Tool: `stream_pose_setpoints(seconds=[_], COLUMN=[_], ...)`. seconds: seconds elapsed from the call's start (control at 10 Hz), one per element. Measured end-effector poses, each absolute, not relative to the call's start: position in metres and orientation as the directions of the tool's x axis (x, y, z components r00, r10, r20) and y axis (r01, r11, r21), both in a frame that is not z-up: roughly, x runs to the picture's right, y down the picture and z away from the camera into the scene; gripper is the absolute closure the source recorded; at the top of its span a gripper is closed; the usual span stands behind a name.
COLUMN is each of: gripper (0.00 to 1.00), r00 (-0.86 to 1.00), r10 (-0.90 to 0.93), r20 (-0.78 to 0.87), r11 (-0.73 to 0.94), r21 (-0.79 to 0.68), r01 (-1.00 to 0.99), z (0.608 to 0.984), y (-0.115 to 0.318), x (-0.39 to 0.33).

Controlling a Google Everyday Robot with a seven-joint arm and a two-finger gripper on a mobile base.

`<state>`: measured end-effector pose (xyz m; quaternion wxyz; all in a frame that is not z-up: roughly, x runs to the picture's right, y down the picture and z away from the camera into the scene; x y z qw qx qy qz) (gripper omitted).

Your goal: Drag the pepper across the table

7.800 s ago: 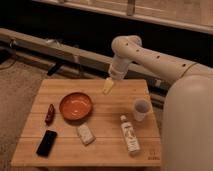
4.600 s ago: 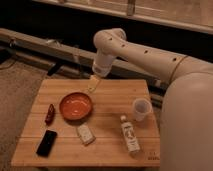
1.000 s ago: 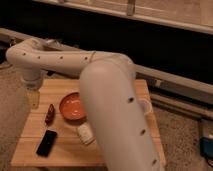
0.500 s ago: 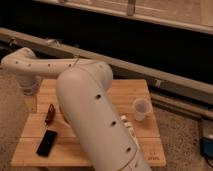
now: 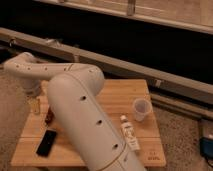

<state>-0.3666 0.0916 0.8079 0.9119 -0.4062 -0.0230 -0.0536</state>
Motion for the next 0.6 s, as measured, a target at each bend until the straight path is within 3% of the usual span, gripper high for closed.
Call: stream_pose_setpoints(seconds=[0.6], gripper=[0.20], r00=[1.000], r10=[-0.029], r20=[0.007], r11=[0.612], r21=[-0.790], r01=[0.024], z=[0.831], y=[0.111], x=[-0.367])
